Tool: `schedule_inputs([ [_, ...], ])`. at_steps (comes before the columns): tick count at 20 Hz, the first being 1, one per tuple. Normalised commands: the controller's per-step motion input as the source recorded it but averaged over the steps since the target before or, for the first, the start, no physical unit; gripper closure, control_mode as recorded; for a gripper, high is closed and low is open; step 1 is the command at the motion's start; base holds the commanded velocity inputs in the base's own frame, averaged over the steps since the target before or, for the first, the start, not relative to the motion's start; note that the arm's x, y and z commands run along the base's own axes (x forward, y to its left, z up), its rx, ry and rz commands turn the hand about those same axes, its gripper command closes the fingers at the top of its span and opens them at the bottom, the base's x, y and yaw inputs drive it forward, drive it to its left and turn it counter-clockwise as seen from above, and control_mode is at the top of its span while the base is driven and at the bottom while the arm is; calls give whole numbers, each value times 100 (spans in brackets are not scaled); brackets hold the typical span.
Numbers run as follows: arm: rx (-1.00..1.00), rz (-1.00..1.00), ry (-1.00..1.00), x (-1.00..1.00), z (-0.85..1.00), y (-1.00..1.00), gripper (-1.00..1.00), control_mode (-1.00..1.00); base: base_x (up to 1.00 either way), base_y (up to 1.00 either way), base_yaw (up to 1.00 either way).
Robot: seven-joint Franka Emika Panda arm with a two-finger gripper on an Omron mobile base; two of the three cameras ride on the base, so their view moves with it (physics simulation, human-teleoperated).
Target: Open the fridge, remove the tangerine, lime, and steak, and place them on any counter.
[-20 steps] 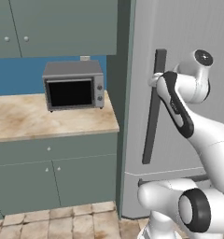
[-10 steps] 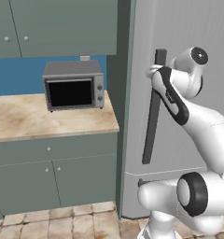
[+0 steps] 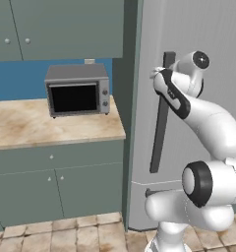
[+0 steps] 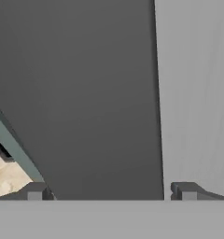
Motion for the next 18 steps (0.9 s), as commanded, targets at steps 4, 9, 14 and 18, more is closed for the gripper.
schedule_inputs([
  [4,0,0,0,60,-1,-8,-100,-100,0,0,0],
  [9,-1,0,0,33,-31,14,100,-100,0,0,0],
  [14,0,0,-9,21,-44,15,100,-100,0,0,0],
  [18,0,0,0,16,-14,5,100,-100,0,0,0],
])
